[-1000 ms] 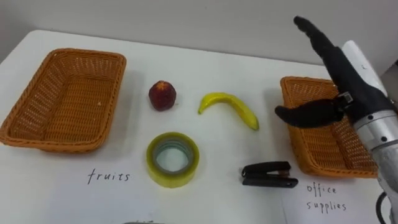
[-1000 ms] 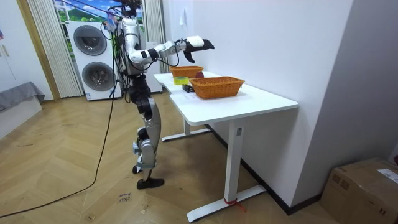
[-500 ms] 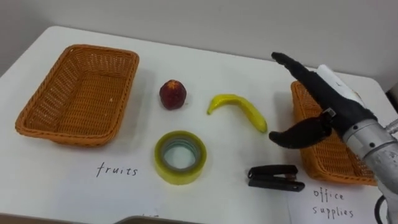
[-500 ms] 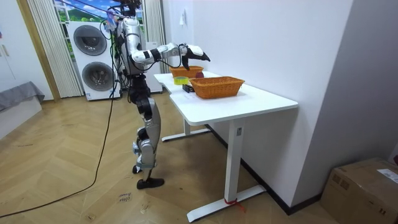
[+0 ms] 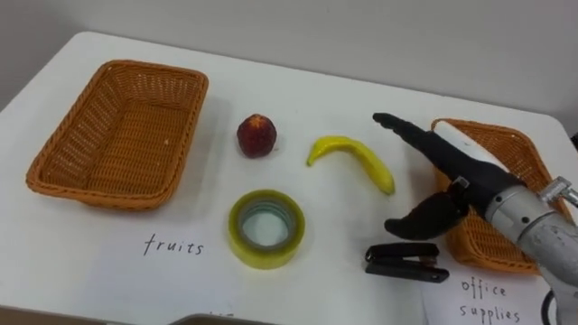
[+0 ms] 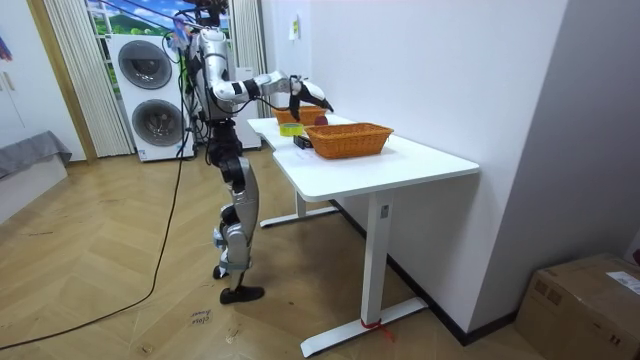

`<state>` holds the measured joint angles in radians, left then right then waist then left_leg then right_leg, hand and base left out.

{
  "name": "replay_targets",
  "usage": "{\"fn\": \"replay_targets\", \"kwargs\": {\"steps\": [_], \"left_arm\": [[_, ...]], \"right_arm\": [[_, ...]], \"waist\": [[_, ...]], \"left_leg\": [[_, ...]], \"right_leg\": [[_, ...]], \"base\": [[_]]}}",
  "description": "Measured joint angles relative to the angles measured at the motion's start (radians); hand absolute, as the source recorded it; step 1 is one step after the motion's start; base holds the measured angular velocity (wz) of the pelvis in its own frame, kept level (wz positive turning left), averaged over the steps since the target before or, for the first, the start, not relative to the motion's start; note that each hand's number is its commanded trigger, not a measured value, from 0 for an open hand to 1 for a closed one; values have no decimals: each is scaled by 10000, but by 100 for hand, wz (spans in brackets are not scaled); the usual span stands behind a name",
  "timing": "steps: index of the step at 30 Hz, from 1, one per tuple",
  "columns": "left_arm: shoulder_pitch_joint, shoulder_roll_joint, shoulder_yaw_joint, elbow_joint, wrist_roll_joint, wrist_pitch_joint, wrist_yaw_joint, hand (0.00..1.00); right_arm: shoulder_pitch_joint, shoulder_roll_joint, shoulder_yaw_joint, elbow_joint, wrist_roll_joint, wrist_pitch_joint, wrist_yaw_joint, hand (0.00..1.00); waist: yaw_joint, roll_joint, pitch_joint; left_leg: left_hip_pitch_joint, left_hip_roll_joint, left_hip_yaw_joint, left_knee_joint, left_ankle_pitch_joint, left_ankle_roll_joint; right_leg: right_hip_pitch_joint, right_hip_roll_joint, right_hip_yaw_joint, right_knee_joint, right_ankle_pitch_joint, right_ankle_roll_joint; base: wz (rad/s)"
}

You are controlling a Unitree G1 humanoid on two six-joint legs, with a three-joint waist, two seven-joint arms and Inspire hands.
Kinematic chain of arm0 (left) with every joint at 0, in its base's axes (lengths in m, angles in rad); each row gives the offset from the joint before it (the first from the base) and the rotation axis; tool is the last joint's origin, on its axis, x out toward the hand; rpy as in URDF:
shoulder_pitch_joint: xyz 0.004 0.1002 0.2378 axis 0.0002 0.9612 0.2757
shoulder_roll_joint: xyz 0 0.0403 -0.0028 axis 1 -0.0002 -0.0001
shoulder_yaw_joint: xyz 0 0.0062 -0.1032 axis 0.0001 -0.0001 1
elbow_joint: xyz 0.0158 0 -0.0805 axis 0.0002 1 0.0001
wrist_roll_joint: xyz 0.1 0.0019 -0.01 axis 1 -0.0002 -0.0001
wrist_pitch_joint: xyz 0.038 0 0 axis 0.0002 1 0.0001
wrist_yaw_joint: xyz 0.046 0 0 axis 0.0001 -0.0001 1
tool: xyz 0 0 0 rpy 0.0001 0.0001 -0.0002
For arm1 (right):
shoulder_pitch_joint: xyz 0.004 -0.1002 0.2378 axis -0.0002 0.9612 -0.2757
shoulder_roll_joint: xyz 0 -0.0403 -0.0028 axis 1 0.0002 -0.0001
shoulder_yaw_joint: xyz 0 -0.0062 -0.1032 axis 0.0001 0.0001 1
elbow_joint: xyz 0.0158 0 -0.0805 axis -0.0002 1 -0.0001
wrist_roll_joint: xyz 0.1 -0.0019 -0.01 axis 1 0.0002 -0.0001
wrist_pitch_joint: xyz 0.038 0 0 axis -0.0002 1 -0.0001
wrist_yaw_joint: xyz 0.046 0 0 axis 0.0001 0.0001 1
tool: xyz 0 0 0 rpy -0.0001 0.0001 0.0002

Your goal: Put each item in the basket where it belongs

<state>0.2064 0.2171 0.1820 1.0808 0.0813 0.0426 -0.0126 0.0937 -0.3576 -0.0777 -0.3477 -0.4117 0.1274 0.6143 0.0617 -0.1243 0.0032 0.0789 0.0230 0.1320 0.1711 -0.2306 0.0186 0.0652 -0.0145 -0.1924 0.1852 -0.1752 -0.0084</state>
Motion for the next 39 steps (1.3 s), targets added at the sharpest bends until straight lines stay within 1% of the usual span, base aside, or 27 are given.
{"fn": "replay_targets", "kwargs": {"steps": [2, 5, 6, 8, 12, 21, 23, 28, 31, 35, 39], "left_arm": [[-10, 1, 13, -2, -1, 4, -16, 0], [-31, 8, 11, -6, -1, 11, -102, 0], [-50, 22, 12, -6, -1, 11, -174, 0], [-67, 44, 11, -6, 1, 11, -201, 0], [-105, 58, 1, -6, -12, 11, -217, 0], [-184, 59, 12, -2, -66, 10, -201, 0], [-176, 60, 14, 6, -77, 10, -199, 0], [-192, 62, 13, 11, -116, 10, -162, 0], [-193, 70, 9, 10, -118, 10, -88, 0], [-174, 70, 26, -13, -117, 11, -6, 0], [-186, 66, 18, -103, -120, 11, -4, 0]], "right_arm": [[61, -2, 36, 0, -34, 76, 270, 0], [125, -2, 237, 1, -294, 201, 670, 0], [170, -2, 254, 1, -311, 268, 817, 0], [222, -2, 255, 3, -331, 286, 1001, 0], [252, -1, 256, 4, -319, 393, 1333, 0], [253, -1, 255, 6, -297, 408, 1967, 0], [253, -1, 255, 6, -304, 479, 2173, 0], [251, -2, 261, 14, -349, 514, 2689, 0], [244, -2, 266, 85, -342, 597, 2897, 0], [243, 6, 276, 378, -862, 799, 3151, 0], [242, 6, 279, 599, -1260, 839, 3177, 0]], "waist": [[36, -45, -24], [41, -126, -26], [80, -153, -23], [160, -174, -25], [211, -178, -28], [229, -173, -24], [246, -173, -23], [241, -170, -15], [258, -179, -2], [279, -181, 11], [283, -186, 13]], "left_leg": [[0, 4, 1, 1, 0, 0], [-1, 7, 0, 8, 0, 0], [-1, 6, -1, 8, 0, 0], [-3, 6, -1, 8, -1, 1], [-2, 7, -1, 9, -1, 1], [-3, 9, -15, 30, -1, 1], [-2, 9, -18, 33, -1, 1], [-4, 7, -34, 55, -1, 1], [-10, 7, -45, 78, -1, 2], [-14, 9, -28, 84, -2, 2], [-13, 10, -19, 84, -2, 2]], "right_leg": [[0, -1, -13, -2, 0, 0], [0, -2, -23, -1, 0, 0], [0, -2, -24, 0, 0, 0], [-1, -4, -24, 0, 1, 1], [4, -4, -23, -1, 1, 1], [22, -4, -9, -1, 2, 3], [23, -3, 5, 1, 2, 3], [34, -5, -36, -1, 3, 2], [47, -5, -46, 1, 3, 2], [31, -2, -28, 3, 4, 2], [20, 5, 4, 5, 4, 2]], "base": [[0], [0], [0], [0], [0], [0], [0], [0], [0], [0], [0]]}}
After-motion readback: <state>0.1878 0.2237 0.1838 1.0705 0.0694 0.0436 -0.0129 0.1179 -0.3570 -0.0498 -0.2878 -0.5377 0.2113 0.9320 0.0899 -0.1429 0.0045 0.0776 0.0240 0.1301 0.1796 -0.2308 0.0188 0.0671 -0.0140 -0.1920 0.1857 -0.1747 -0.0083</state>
